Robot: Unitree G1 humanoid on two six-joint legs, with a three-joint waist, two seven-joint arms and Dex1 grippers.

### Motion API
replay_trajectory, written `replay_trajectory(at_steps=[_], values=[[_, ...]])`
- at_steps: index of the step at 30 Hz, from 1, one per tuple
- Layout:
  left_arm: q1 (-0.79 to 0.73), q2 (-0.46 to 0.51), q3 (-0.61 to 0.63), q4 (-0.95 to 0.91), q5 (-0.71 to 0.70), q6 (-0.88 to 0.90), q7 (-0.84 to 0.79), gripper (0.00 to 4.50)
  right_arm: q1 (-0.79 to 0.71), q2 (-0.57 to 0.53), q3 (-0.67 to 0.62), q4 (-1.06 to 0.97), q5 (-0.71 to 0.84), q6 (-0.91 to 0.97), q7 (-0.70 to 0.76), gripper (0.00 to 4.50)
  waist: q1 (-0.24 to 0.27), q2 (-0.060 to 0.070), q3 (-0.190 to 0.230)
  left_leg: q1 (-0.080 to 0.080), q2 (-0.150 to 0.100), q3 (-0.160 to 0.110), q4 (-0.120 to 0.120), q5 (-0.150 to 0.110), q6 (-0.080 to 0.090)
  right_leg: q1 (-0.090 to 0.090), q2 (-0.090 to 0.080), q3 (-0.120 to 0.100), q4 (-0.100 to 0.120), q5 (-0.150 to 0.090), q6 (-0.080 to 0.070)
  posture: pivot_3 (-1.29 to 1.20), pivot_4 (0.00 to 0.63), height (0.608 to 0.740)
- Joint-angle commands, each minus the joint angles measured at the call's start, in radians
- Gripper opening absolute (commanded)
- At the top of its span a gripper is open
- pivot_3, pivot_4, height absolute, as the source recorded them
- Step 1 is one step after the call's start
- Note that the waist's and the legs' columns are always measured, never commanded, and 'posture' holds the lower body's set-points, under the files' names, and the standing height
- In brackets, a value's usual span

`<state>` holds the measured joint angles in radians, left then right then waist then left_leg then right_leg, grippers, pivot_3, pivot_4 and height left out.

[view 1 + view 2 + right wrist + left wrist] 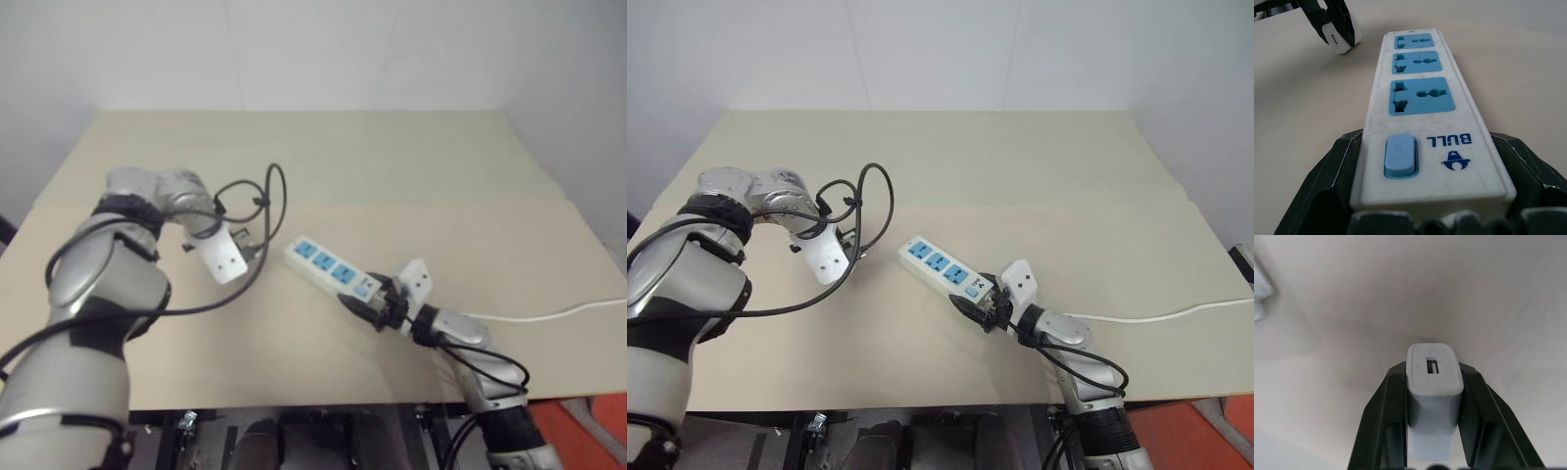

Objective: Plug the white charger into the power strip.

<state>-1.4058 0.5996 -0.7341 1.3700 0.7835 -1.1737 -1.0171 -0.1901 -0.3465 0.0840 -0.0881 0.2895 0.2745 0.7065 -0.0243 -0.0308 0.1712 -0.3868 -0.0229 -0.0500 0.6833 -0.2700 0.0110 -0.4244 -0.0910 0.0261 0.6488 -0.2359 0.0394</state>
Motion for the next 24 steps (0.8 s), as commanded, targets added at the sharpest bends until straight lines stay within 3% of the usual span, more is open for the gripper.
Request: replay_trajectory(at_steps=[1,7,15,19,24], values=[[0.015,0.01,0.119,-0.003,-0.141,0.038,-0.078,1.01,-0.009,-0.005,-0.011,-0.001,-0.005,0.006,-0.016,3.42,0.0,0.0,0.0,0.0,0.0,0.0,0.0,0.0,0.0,0.0,0.0,0.0,0.0,0.0,0.0,0.0,0.15,0.74],[0.091,-0.004,0.375,-0.043,-0.454,0.185,-0.344,1.01,-0.013,0.003,-0.005,0.013,-0.008,-0.003,-0.014,3.42,-0.006,0.0,0.0,0.0,0.0,0.0,0.001,0.0,0.0,0.0,0.0,0.0,0.001,0.0,0.0,0.0,0.15,0.74],[0.182,0.048,0.613,-0.227,-0.792,0.493,-0.593,1.01,-0.016,0.009,0.0,0.026,-0.01,-0.012,-0.009,3.42,-0.02,0.0,0.0,0.0,0.0,-0.001,0.003,0.0,0.0,0.0,0.0,0.0,0.004,0.0,0.0,0.0,0.15,0.74],[0.287,0.087,0.649,-0.459,-0.975,0.757,-0.597,1.01,-0.014,0.009,0.003,0.029,-0.008,-0.017,-0.004,3.42,-0.021,0.0,0.0,0.002,0.001,-0.003,0.004,0.0,0.0,0.0,0.0,0.0,0.007,0.0,0.0,0.0,0.15,0.74],[0.512,0.114,0.766,-0.893,-1.177,1.169,-0.517,1.01,-0.024,-0.001,0.019,0.038,-0.003,-0.051,0.043,3.42,-0.022,0.001,0.0,0.003,0.001,-0.007,0.005,0.0,0.0,0.0,0.001,0.003,0.009,0.0,0.0,0.0,0.15,0.74]])
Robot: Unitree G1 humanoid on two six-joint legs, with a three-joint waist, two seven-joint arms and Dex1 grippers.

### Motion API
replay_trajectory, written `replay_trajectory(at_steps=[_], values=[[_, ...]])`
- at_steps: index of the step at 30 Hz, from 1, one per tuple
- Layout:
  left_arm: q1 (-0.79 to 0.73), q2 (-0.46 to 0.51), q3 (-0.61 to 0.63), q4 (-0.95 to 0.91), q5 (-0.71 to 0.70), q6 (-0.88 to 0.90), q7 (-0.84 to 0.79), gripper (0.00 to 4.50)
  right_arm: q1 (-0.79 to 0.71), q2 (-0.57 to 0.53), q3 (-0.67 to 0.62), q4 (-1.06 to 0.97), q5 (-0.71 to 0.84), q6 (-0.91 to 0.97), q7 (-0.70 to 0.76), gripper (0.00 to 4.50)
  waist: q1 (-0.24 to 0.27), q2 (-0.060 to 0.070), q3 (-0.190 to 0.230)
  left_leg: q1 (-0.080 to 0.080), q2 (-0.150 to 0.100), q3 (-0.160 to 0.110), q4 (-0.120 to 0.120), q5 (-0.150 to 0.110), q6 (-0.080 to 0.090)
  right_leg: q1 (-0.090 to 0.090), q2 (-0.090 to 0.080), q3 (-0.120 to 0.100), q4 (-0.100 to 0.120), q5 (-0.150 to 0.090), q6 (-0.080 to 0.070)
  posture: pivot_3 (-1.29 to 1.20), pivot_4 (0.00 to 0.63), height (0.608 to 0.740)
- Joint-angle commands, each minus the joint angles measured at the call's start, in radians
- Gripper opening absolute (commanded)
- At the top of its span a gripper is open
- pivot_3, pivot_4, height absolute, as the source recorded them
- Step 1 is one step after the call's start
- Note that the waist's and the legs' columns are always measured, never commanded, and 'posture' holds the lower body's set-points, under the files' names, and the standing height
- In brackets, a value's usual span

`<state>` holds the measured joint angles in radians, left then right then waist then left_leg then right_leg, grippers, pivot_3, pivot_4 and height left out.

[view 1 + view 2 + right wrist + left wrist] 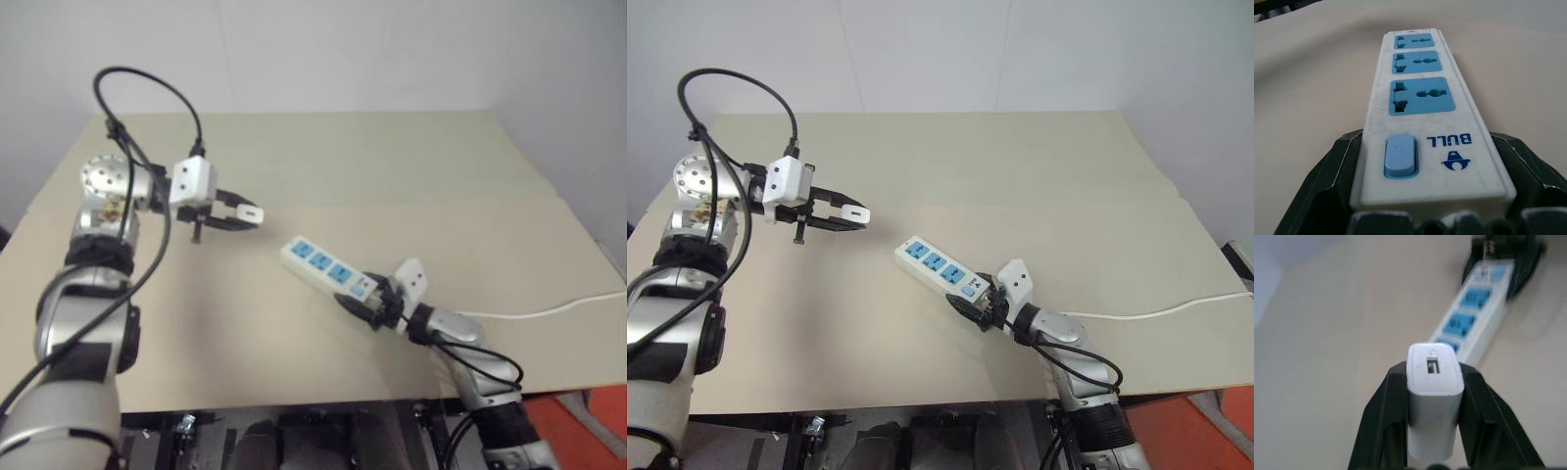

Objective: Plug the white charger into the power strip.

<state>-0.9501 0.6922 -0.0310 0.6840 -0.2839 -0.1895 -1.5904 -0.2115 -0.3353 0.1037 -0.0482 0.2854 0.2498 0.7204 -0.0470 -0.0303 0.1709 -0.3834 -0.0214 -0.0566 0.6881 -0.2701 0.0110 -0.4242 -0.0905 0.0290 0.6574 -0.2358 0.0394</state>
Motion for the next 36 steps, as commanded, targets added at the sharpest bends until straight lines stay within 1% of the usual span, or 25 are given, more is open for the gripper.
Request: replay_trajectory(at_steps=[1,3,5,7,11,13,16,21,24,30,36], values=[[0.101,0.026,0.081,-0.291,-0.141,0.258,0.092,1.01,-0.007,-0.018,0.004,0.002,0.001,-0.038,0.045,3.42,0.0,0.0,0.0,0.0,0.0,0.0,0.001,0.0,0.0,0.0,0.0,0.0,0.0,0.0,0.0,0.0,0.15,0.74],[0.187,0.033,0.119,-0.442,-0.211,0.387,0.154,1.01,-0.014,-0.03,0.015,0.013,0.0,-0.065,0.086,3.42,0.0,0.0,0.0,0.0,0.001,0.0,0.001,0.0,0.0,0.0,0.0,0.001,0.001,0.0,0.0,0.0,0.15,0.74],[0.275,0.04,0.156,-0.584,-0.292,0.505,0.212,1.01,-0.035,-0.054,0.029,0.032,0.019,-0.099,0.178,3.42,0.001,0.0,0.0,0.0,0.001,0.0,0.003,0.0,0.0,0.0,0.001,0.001,0.002,0.0,0.0,0.0,0.15,0.74],[0.323,0.046,0.181,-0.669,-0.343,0.579,0.251,1.01,-0.06,-0.069,0.039,0.06,0.033,-0.124,0.255,3.42,-0.002,0.0,0.0,0.004,0.001,0.003,0.004,-0.001,0.001,0.001,0.001,0.006,0.0,0.0,0.0,0.0,0.15,0.74],[0.37,0.056,0.206,-0.762,-0.4,0.668,0.304,1.01,-0.123,-0.086,0.067,0.142,0.03,-0.189,0.389,3.42,0.001,0.0,0.0,0.006,0.002,0.004,0.005,-0.001,0.001,0.002,0.002,0.006,0.001,0.0,-0.001,0.0,0.15,0.74],[0.383,0.061,0.205,-0.788,-0.407,0.682,0.312,1.01,-0.172,-0.079,0.078,0.216,0.021,-0.248,0.455,3.42,0.0,0.0,0.0,0.009,0.002,0.005,0.005,-0.001,0.001,0.003,0.002,0.007,0.003,0.001,-0.001,0.0,0.15,0.74],[0.386,0.069,0.207,-0.805,-0.42,0.699,0.323,1.01,-0.249,-0.075,0.102,0.363,-0.028,-0.394,0.535,3.42,-0.002,0.0,0.0,0.013,0.002,0.006,0.005,-0.001,0.001,0.005,0.003,0.01,0.004,0.001,-0.002,0.0,0.15,0.74],[0.394,0.077,0.214,-0.828,-0.438,0.718,0.324,1.01,-0.356,-0.047,0.085,0.603,-0.057,-0.538,0.588,3.42,-0.003,0.0,0.0,0.013,0.003,0.007,0.004,-0.001,0.001,0.004,0.004,0.011,0.005,0.001,-0.002,0.0,0.15,0.74],[0.409,0.088,0.223,-0.843,-0.451,0.727,0.325,1.01,-0.4,-0.047,0.083,0.712,-0.075,-0.614,0.622,3.42,-0.003,0.0,0.0,0.013,0.003,0.008,0.004,-0.001,0.0,0.004,0.003,0.012,0.005,0.001,-0.002,0.0,0.15,0.74],[0.433,0.104,0.23,-0.872,-0.479,0.751,0.324,1.01,-0.417,-0.022,0.073,0.812,-0.066,-0.615,0.678,3.42,0.001,0.0,0.0,0.013,0.003,0.008,0.004,-0.001,0.0,0.004,0.003,0.012,0.004,0.001,-0.002,0.0,0.15,0.74],[0.444,0.12,0.236,-0.888,-0.506,0.772,0.314,1.01,-0.396,0.009,0.083,0.821,-0.071,-0.587,0.721,3.42,-0.002,0.0,0.0,0.014,0.003,0.007,0.003,-0.001,0.0,0.004,0.003,0.012,0.004,0.001,-0.002,0.0,0.15,0.74]])
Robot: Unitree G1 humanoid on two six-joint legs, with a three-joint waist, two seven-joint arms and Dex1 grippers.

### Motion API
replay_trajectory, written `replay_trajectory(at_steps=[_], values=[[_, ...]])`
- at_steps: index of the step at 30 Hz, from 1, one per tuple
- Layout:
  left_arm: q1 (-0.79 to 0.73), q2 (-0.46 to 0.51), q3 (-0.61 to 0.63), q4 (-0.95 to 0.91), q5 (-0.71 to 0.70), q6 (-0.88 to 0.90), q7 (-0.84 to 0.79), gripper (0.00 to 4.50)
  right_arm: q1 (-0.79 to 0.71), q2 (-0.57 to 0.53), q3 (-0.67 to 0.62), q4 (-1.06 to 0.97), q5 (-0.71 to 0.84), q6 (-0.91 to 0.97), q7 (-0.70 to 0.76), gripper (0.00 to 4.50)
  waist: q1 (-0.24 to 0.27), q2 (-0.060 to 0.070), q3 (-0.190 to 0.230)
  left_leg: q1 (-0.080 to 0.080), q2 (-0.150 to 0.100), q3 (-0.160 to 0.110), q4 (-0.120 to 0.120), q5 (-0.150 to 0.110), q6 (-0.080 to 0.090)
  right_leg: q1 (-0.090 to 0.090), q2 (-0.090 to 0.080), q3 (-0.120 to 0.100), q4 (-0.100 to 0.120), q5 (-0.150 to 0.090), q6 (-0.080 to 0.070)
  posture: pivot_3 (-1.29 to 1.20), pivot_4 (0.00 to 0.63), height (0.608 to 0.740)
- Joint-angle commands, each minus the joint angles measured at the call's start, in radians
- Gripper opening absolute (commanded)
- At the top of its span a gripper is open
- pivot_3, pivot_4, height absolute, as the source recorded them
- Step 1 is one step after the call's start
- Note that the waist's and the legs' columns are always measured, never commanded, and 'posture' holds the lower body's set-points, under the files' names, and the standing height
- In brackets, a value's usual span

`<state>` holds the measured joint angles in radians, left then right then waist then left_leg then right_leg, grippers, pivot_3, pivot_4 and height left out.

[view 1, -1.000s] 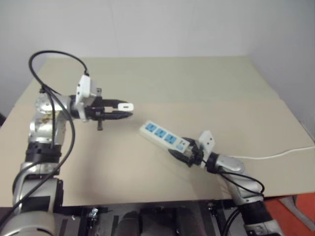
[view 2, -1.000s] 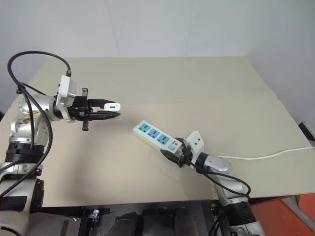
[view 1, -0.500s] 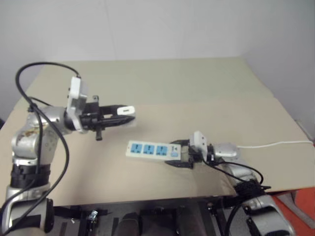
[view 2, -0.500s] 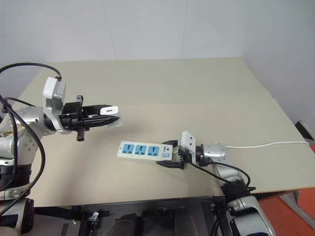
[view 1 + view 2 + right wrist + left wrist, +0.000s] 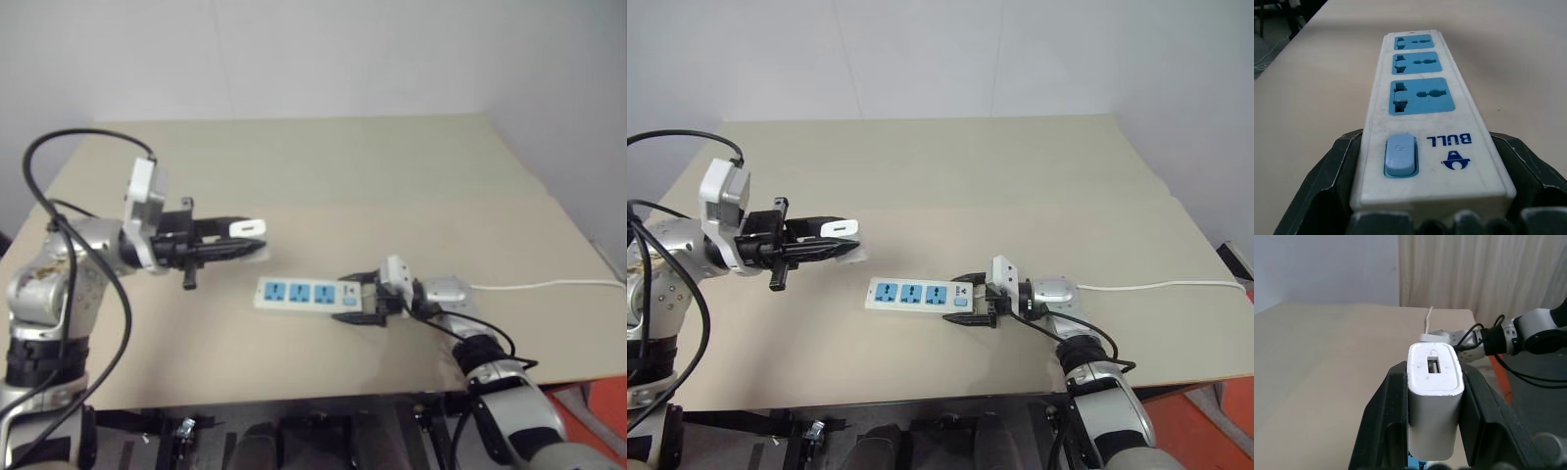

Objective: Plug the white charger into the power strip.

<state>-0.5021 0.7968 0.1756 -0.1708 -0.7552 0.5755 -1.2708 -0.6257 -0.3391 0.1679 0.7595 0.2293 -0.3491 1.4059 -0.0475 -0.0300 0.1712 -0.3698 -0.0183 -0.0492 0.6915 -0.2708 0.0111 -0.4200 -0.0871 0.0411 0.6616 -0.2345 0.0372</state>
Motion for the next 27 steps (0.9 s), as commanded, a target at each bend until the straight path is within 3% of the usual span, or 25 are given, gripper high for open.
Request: replay_trajectory(at_steps=[1,19,27], values=[[-0.004,0.017,0.031,-0.035,-0.037,0.01,-0.007,1.01,0.019,0.016,0.02,0.016,-0.016,0.015,0.04,3.42,-0.003,0.0,0.0,0.0,0.0,0.0,0.0,0.0,0.0,0.0,0.0,0.0,0.0,0.0,0.0,0.0,0.15,0.74],[-0.009,-0.027,-0.024,-0.048,-0.052,0.027,0.005,1.01,0.076,0.035,0.022,-0.082,-0.014,0.075,0.056,3.42,-0.012,0.0,0.0,0.001,0.0,0.0,-0.003,0.0,0.0,0.0,0.0,0.0,-0.002,0.0,0.0,0.0,0.15,0.74],[-0.012,-0.129,-0.114,-0.023,-0.018,0.002,-0.009,1.01,0.066,0.04,0.022,-0.073,-0.025,0.073,0.047,3.42,-0.019,-0.001,0.0,0.001,0.0,0.0,-0.005,0.0,-0.001,0.0,0.0,0.0,-0.004,0.0,0.0,0.0,0.15,0.74]])
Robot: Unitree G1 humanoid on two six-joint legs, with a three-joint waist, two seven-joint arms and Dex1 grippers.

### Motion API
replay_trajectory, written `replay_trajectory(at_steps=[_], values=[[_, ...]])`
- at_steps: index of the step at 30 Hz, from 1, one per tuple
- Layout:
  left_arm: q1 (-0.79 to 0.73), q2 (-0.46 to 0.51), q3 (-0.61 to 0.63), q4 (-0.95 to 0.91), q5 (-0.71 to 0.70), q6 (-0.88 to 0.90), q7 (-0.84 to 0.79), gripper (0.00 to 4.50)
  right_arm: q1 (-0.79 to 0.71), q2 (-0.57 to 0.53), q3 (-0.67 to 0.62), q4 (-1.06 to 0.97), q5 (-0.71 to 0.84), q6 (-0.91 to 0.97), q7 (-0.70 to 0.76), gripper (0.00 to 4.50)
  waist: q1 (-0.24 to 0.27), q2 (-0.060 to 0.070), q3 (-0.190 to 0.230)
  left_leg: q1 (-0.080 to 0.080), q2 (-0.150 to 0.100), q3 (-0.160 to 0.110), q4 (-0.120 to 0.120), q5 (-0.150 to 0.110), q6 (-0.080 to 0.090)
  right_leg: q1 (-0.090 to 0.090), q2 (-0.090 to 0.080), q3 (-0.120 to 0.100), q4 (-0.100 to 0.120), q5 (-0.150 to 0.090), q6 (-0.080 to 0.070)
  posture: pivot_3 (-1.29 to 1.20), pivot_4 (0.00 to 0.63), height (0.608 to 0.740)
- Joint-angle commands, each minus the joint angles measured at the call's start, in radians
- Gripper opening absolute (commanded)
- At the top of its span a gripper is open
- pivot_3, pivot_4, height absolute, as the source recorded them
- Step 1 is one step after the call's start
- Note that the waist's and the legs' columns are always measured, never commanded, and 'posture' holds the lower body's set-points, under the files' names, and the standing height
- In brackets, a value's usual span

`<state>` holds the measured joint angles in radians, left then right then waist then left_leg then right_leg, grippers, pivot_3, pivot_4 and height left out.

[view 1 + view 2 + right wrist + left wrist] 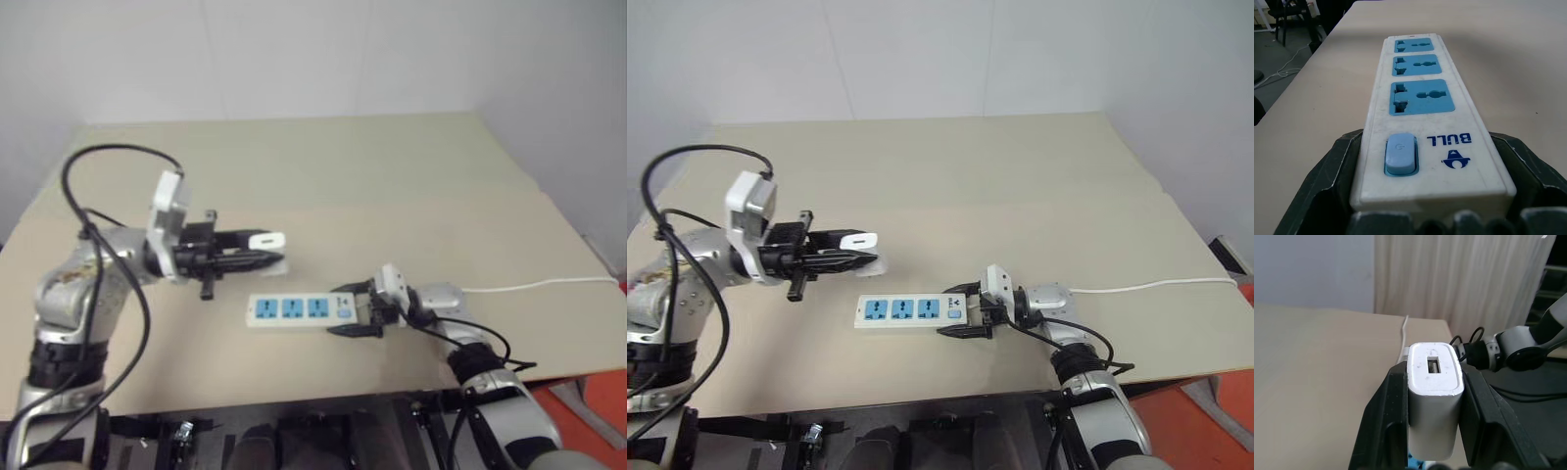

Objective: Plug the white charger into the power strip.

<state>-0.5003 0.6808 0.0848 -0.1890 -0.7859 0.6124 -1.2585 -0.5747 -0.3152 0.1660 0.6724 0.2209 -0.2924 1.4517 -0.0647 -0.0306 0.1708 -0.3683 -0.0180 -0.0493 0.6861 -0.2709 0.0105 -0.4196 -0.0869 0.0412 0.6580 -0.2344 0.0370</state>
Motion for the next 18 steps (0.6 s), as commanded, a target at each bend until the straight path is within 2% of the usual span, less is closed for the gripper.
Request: replay_trajectory(at_steps=[1,9,18], values=[[-0.014,-0.023,-0.039,0.003,0.03,-0.055,-0.031,1.01,0.014,0.017,0.024,0.015,-0.018,0.017,0.0,3.42,-0.003,0.0,0.0,0.0,0.0,0.0,0.0,0.0,0.0,0.0,0.0,0.0,0.0,0.0,0.0,0.0,0.15,0.74],[-0.021,-0.079,-0.164,0.073,0.158,-0.175,-0.094,1.01,0.012,0.023,0.026,0.014,-0.024,0.022,-0.004,3.42,-0.004,0.0,0.0,0.0,0.0,0.0,-0.002,0.0,-0.001,0.0,0.0,0.0,-0.001,0.0,-0.001,0.0,0.15,0.74],[-0.016,-0.103,-0.178,0.111,0.191,-0.21,-0.105,1.01,0.033,0.032,0.026,-0.009,-0.017,0.044,-0.018,3.42,-0.005,0.0,0.0,0.001,0.0,0.0,-0.002,0.0,-0.001,0.0,0.0,0.001,-0.001,0.001,-0.001,0.0,0.15,0.74]])
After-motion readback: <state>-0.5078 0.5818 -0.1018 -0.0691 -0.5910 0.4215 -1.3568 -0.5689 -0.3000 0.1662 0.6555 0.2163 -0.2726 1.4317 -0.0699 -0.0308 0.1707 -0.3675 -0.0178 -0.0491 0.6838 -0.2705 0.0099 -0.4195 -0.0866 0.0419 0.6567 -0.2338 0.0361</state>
